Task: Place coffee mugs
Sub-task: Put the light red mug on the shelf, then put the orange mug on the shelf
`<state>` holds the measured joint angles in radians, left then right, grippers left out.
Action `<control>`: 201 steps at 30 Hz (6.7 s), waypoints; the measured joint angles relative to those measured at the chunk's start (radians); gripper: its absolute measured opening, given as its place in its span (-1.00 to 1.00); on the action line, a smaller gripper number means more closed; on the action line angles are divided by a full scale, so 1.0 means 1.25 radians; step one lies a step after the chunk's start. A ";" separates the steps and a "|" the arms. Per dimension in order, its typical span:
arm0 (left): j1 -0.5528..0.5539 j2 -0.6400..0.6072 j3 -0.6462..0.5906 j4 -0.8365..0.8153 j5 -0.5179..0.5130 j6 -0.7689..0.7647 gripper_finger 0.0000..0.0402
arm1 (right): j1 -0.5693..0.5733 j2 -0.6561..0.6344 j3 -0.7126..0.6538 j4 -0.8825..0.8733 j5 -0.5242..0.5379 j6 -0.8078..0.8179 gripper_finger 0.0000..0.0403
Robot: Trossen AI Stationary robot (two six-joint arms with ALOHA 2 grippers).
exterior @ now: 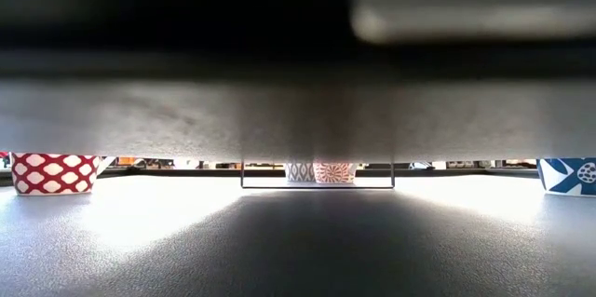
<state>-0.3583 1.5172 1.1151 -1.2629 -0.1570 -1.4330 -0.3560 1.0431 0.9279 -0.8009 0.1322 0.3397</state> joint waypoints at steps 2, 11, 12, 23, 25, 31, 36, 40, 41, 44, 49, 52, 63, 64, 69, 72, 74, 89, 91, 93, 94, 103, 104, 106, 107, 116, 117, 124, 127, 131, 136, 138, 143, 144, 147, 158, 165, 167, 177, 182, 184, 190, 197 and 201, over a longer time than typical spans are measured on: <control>0.000 -0.001 -0.022 0.028 0.000 0.008 -0.24 | 0.000 0.000 0.000 0.000 0.000 0.000 -0.47; 0.002 0.000 -0.040 0.033 0.001 0.049 -0.87 | 0.000 0.000 0.000 0.000 0.000 0.000 -0.47; 0.002 0.000 -0.039 0.041 0.002 0.052 -0.93 | 0.000 0.000 0.000 0.000 0.000 0.000 -0.47; -0.023 0.000 0.089 0.048 -0.008 0.113 -0.96 | 0.000 0.000 0.000 0.000 0.000 0.000 -0.47; -0.030 0.002 0.123 0.042 -0.014 0.113 -0.96 | 0.000 0.000 0.000 0.000 0.000 0.000 -0.47; -0.053 0.055 0.220 0.034 -0.025 0.135 -0.96 | 0.000 0.000 0.000 0.000 0.000 0.000 -0.47; -0.059 0.139 0.343 -0.030 -0.027 0.190 -0.96 | 0.000 0.000 0.000 0.000 0.000 0.000 -0.47; -0.069 0.207 0.452 -0.107 -0.030 0.228 -0.96 | 0.000 0.000 0.000 0.000 0.000 0.000 -0.47; -0.072 0.223 0.476 -0.121 -0.030 0.238 -0.96 | 0.000 0.000 0.000 0.000 0.000 0.000 -0.47; -0.080 0.263 0.537 -0.137 -0.034 0.271 -0.96 | 0.000 0.000 0.000 0.000 0.000 0.000 -0.47; -0.085 0.308 0.593 -0.142 -0.034 0.281 -0.96 | 0.000 0.000 0.000 0.000 0.000 0.000 -0.47; -0.087 0.337 0.625 -0.136 -0.032 0.278 -0.96 | 0.000 0.000 0.000 0.000 0.000 0.000 -0.47; -0.088 0.512 0.895 -0.196 -0.033 0.342 -0.96 | 0.000 0.000 0.000 0.000 0.000 0.000 -0.47; -0.088 0.533 0.924 -0.213 -0.038 0.346 -0.96 | 0.000 0.000 0.000 0.000 0.000 0.000 -0.47; -0.083 0.588 0.977 -0.218 -0.080 0.352 -0.96 | 0.000 0.000 0.000 0.000 0.000 0.000 -0.47; -0.075 0.593 0.966 -0.209 -0.087 0.356 -0.96 | 0.000 0.000 0.000 0.000 0.000 0.000 -0.47; -0.070 0.593 0.966 -0.197 -0.094 0.359 -0.96 | 0.000 0.000 0.000 0.000 0.000 0.000 -0.47; -0.017 0.593 0.968 -0.193 -0.095 0.413 -0.93 | 0.000 0.000 0.000 0.000 0.000 0.000 -0.47; -0.015 0.593 0.968 -0.192 -0.084 0.419 -0.90 | 0.000 0.000 0.000 0.000 0.000 0.000 -0.47; -0.015 0.593 0.966 -0.190 -0.081 0.427 -0.88 | 0.000 0.000 0.000 0.000 0.000 0.000 -0.47; -0.015 0.593 0.965 -0.190 -0.077 0.428 -0.87 | 0.000 0.000 0.000 0.000 0.000 0.000 -0.47; -0.010 0.608 0.962 -0.175 -0.076 0.426 -0.86 | 0.000 0.000 0.000 0.000 0.000 0.000 -0.47; -0.010 0.611 0.962 -0.169 -0.078 0.426 -0.86 | 0.000 0.000 0.000 0.000 0.000 0.000 -0.47; -0.010 0.616 0.962 -0.165 -0.078 0.422 -0.86 | 0.000 0.000 0.000 0.000 0.000 0.000 -0.47; -0.010 0.618 0.962 -0.163 -0.079 0.417 -0.86 | 0.000 0.000 0.000 0.000 0.000 0.000 -0.47; -0.010 0.620 0.968 -0.160 -0.054 0.363 -0.86 | 0.000 0.000 0.000 0.000 0.000 0.000 -0.47; -0.011 0.620 0.970 -0.160 -0.054 0.360 -0.86 | 0.000 0.000 0.000 0.000 0.000 0.000 -0.47; -0.013 0.615 0.992 -0.165 -0.054 0.352 -0.73 | 0.000 0.000 0.000 0.000 0.000 0.000 -0.47; -0.015 0.614 0.992 -0.174 -0.054 0.363 -0.63 | 0.000 0.000 0.000 0.000 0.000 0.000 -0.47; -0.023 0.591 0.992 -0.172 -0.055 0.365 -0.60 | 0.000 0.000 0.000 0.000 0.000 0.000 -0.47; -0.047 0.541 0.992 -0.187 -0.137 0.360 -0.60 | 0.000 0.000 0.000 0.000 0.000 0.000 -0.47; -0.061 0.526 0.992 -0.210 -0.200 0.348 -0.60 | 0.000 0.000 0.000 0.000 0.000 0.000 -0.47; -0.087 0.484 0.980 -0.245 -0.287 0.347 -0.60 | 0.000 0.000 0.000 0.001 0.000 0.000 -0.47; -0.087 0.470 0.979 -0.248 -0.293 0.361 -0.60 | 0.000 0.000 0.000 0.000 0.000 0.000 -0.47; -0.089 0.422 0.966 -0.246 -0.309 0.423 -0.60 | 0.000 0.000 0.000 0.001 0.000 0.000 -0.47; -0.092 0.075 0.549 -0.243 -0.328 0.362 -0.60 | 0.000 0.000 0.000 0.005 0.000 0.000 -0.47; -0.092 -0.136 0.243 -0.070 -0.328 0.334 -0.60 | 0.000 0.000 0.000 0.023 0.000 0.000 -0.47; -0.092 -0.184 0.169 -0.010 -0.328 0.344 -0.60 | 0.000 0.000 0.000 0.049 0.000 -0.002 -0.47; -0.068 -0.359 -0.088 0.093 -0.419 0.247 -0.60 | 0.000 0.016 0.000 0.142 0.000 0.000 -0.47; -0.068 -0.392 -0.148 0.093 -0.557 0.225 -0.60 | 0.000 0.047 -0.001 0.264 -0.008 0.020 -0.47; -0.066 -0.393 -0.157 0.090 -0.590 0.252 -0.60 | -0.001 0.062 -0.001 0.303 -0.006 0.013 -0.47; -0.026 -0.398 -0.156 0.059 -0.600 0.115 -0.60 | -0.048 0.128 -0.001 0.335 -0.039 0.128 -0.47; 0.025 -0.427 -0.156 -0.047 -0.574 -0.015 -0.60 | -0.105 0.243 0.000 0.385 -0.172 0.286 -0.47; 0.032 -0.453 -0.156 -0.099 -0.551 -0.015 -0.60 | -0.112 0.300 0.047 0.385 -0.238 0.296 -0.47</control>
<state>-0.3180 0.9506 0.9207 -1.3861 -0.8462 -1.4516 -0.4957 1.4182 0.9864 -0.3193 -0.1651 0.7091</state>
